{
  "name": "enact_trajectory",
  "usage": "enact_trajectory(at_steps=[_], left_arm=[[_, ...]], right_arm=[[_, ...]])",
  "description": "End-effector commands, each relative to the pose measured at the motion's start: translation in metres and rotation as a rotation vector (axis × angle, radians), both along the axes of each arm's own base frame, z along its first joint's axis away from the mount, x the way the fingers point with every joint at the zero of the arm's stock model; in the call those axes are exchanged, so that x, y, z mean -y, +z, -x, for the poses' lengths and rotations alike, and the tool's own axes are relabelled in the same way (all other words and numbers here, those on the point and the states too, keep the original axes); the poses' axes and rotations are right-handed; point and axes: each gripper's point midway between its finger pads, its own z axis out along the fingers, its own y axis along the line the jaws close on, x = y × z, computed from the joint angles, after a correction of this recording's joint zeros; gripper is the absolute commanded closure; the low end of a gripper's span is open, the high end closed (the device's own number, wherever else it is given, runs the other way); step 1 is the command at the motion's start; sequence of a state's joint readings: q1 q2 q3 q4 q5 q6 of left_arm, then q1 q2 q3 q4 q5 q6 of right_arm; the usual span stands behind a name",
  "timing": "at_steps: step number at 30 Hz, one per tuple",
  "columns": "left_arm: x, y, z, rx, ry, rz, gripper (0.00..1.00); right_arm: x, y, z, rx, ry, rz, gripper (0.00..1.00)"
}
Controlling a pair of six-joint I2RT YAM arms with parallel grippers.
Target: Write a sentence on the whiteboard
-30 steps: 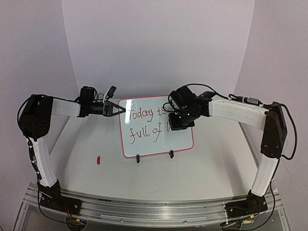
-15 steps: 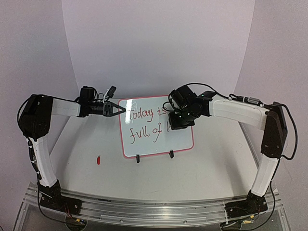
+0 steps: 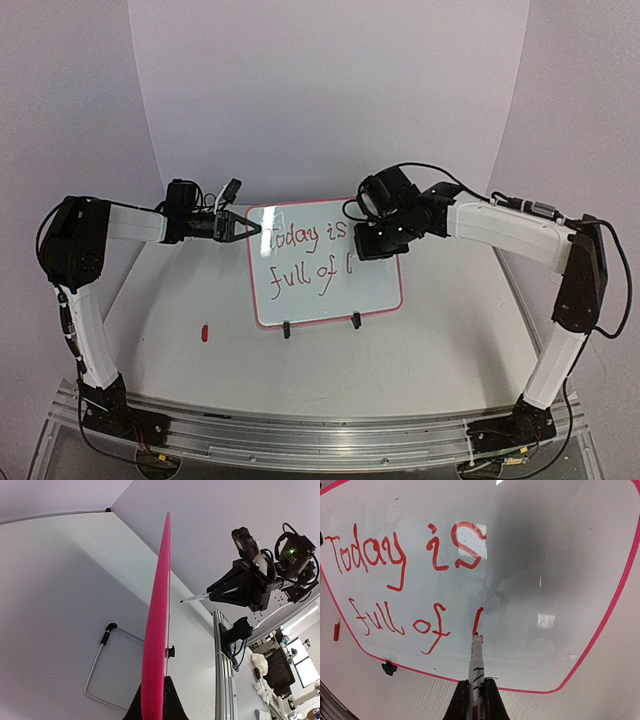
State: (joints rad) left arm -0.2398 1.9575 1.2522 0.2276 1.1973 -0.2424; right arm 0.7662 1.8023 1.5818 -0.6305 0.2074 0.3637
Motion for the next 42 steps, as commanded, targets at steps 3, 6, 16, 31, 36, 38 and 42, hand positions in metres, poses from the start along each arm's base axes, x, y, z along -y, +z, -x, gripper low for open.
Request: enact_trajectory(at_steps=[3, 6, 16, 31, 36, 38, 42], left_arm=[[0.000, -0.030, -0.016, 0.068, 0.085, -0.094, 1.00], [0.000, -0.030, -0.016, 0.069, 0.084, -0.093, 1.00], [0.000, -0.028, -0.015, 0.075, 0.083, -0.092, 1.00], [0.000, -0.030, -0.016, 0.070, 0.084, -0.093, 1.00], [0.000, -0.029, -0.016, 0.073, 0.086, -0.094, 1.00], [0.000, -0.029, -0.015, 0.074, 0.087, -0.094, 1.00], [0.000, -0.029, -0.015, 0.075, 0.087, -0.094, 1.00]], right_arm=[[0.003, 0.018, -0.014, 0.066, -0.033, -0.006, 1.00], [0.002, 0.015, -0.017, 0.068, -0.041, 0.004, 1.00], [-0.003, 0.001, -0.025, 0.045, -0.049, 0.012, 1.00], [0.004, -0.011, -0.024, 0.030, -0.079, 0.042, 1.00], [0.009, -0.014, -0.020, 0.021, -0.092, 0.054, 1.00], [0.011, -0.014, -0.019, 0.019, -0.098, 0.057, 1.00], [0.012, -0.013, -0.018, 0.020, -0.098, 0.058, 1.00]])
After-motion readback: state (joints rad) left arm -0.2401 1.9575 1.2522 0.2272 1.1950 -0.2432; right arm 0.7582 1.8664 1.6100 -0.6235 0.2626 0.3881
